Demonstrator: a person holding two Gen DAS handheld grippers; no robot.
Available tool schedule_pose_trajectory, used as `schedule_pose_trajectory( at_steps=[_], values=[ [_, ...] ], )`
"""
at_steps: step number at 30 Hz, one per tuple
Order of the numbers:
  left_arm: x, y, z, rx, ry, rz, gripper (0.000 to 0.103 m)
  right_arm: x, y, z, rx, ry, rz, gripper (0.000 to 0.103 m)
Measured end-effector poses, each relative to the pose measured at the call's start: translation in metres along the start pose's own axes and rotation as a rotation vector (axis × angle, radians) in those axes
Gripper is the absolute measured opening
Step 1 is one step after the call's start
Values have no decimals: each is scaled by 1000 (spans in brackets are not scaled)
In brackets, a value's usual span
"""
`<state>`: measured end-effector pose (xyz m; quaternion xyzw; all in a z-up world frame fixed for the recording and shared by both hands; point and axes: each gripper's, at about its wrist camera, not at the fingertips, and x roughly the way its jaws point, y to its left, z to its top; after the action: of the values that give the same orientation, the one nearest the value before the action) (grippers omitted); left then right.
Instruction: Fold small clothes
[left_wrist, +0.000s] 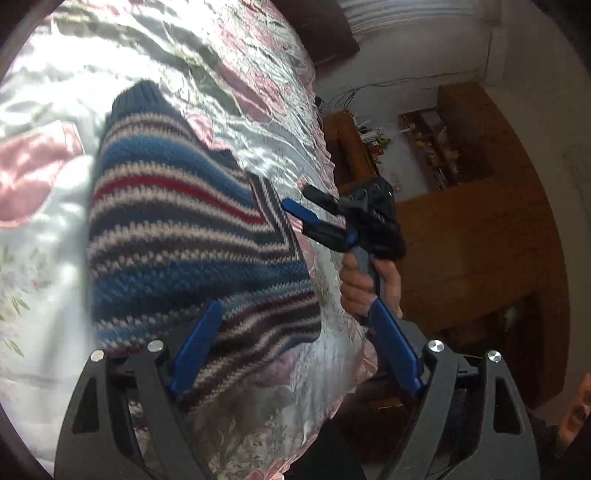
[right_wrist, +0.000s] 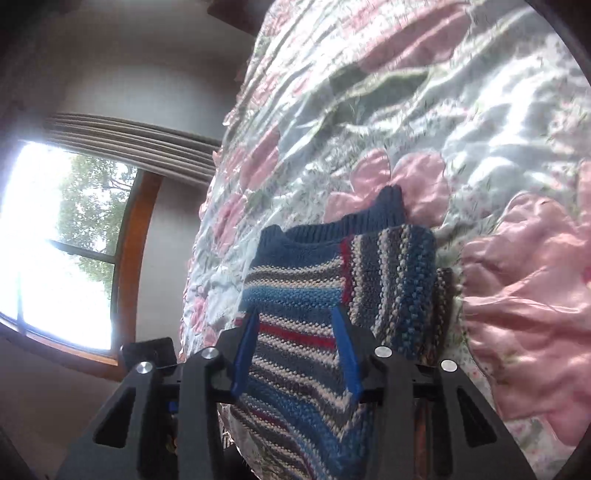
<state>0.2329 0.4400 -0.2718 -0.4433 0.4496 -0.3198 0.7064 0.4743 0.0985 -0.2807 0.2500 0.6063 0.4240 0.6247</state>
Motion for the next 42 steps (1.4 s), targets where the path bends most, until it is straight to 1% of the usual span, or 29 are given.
schedule_pose_trajectory(
  at_steps=[2,3,4,5,6,7,8,9,10,13,15,17,18,19,21,22,24,26,28,30,31,33,34,35,36,37,39,41,42],
  values=[
    [11,18,-15,-38,2,58,74,16,-33,11,77,0,-51,18],
    [8,33,-18,-84,-11,49,64,14,-54,11,120,-4,-51,0],
    [4,46,-21,-123,-26,40,48,12,-69,13,159,-21,-28,0],
    [1,55,-23,-155,-39,36,43,9,-76,15,184,-33,-15,0],
    [0,57,-24,-175,-47,18,46,5,-72,14,179,-39,-5,0],
    [-3,54,-26,-178,-51,-2,59,-2,-62,11,157,-51,10,6],
    [-7,47,-28,-170,-52,-20,68,-10,-49,4,124,-62,38,11],
    [-9,37,-29,-158,-60,-38,80,-19,-36,-7,95,-64,102,14],
    [-15,26,-30,-139,-75,-65,83,-30,-26,-22,68,-59,176,15],
    [-29,3,-25,-96,-125,-126,88,-45,-7,-76,12,-16,251,20],
    [-35,3,-17,-96,-169,-131,90,-38,-10,-102,14,20,208,21],
    [-29,9,0,-112,-185,-83,90,-33,-29,-113,38,14,130,13],
    [-25,17,6,-130,-182,-42,90,-31,-44,-114,77,4,115,0],
    [-18,27,11,-159,-158,-11,90,-37,-58,-116,116,-5,119,0],
    [-11,48,12,-242,-139,-7,90,-47,-59,-119,126,-30,118,0],
    [-13,47,13,-235,-138,4,90,-54,-52,-121,114,-47,111,6],
    [-16,38,15,-208,-140,17,90,-68,-34,-129,79,-71,145,21],
    [-21,38,14,-205,-146,23,91,-69,-22,-139,48,-59,152,23],
    [-25,43,9,-225,-161,23,91,-58,-27,-148,58,-29,96,21],
    [-32,46,4,-248,-184,27,92,-52,-44,-156,108,-31,55,8],
    [-36,46,-2,-255,-185,30,93,-55,-48,-160,124,-48,43,5],
    [-44,39,-17,-256,-183,54,93,-67,-41,-170,143,-98,57,10],
    [-51,33,-28,-244,-184,71,96,-75,-32,-176,132,-128,48,19],
    [-57,25,-39,-230,-183,94,98,-85,-22,-183,119,-156,26,26],
    [-63,17,-52,-214,-177,147,100,-95,-11,-194,104,-183,0,26],
    [-68,5,-65,-181,-163,237,100,-104,1,-205,84,-208,-17,27],
    [-76,-29,-93,-52,-152,405,100,-119,29,-234,37,-256,-62,37],
    [-79,-71,-126,107,-152,626,100,-138,55,-268,-26,-313,-175,71],
    [-78,-93,-144,190,-169,741,100,-144,70,-287,-60,-342,-247,77]
  ],
)
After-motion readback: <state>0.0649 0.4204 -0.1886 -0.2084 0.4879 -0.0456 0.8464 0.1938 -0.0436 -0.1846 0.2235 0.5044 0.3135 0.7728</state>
